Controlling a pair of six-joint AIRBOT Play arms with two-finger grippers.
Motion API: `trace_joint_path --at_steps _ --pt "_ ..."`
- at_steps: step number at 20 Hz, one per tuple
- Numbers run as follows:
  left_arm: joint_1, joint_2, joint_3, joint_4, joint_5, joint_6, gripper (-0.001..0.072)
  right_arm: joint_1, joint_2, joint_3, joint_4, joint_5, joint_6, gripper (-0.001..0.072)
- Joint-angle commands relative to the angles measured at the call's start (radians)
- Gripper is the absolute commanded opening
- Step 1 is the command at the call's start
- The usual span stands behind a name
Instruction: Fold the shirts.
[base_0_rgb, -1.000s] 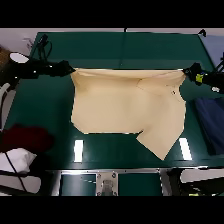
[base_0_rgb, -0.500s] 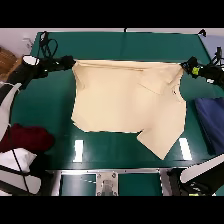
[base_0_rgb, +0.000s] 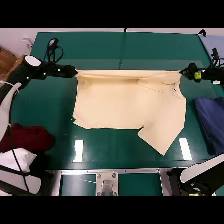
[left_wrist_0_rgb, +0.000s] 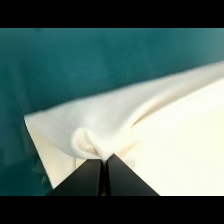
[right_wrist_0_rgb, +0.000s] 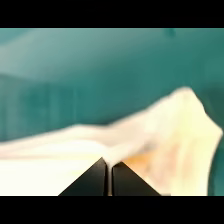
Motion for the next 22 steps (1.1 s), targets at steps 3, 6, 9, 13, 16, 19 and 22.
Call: trace_joint_path --at_steps 3,6,9,13,16,19,22 --pt "-0.001 -0.002 -0.072 0.11 -0.138 -0.03 0.0019 -0.006 -0.001 -0.037 -0.247 0.154 0.051 0.0022" --pt "-0.001 -0.002 -0.103 0.111 -0.134 -0.03 0.0019 -0.005 -0.001 -0.057 -0.263 0.153 0.062 0.0023" --pt "-0.001 -0.002 -0.103 0.092 -0.098 -0.03 0.0019 0.0 -0.001 -0.057 -0.259 0.135 0.069 0.0023" --pt "-0.001 -0.002 -0.102 0.042 -0.146 -0.037 0.0399 0.004 0.0 -0.049 -0.236 0.14 0.085 0.0227" --pt "0.011 0.0 -0.079 0.09 -0.282 -0.121 0.0486 -0.019 0.013 0.0 -0.301 0.214 0.175 0.0228" --pt "0.062 0.002 0.005 0.224 -0.538 -0.273 0.0482 -0.066 0.068 0.02 -0.42 0.311 0.262 0.0143" --pt "0.121 0.012 0.043 0.237 -0.718 -0.349 0.0019 -0.113 0.14 -0.031 -0.428 0.401 0.282 0.0023"
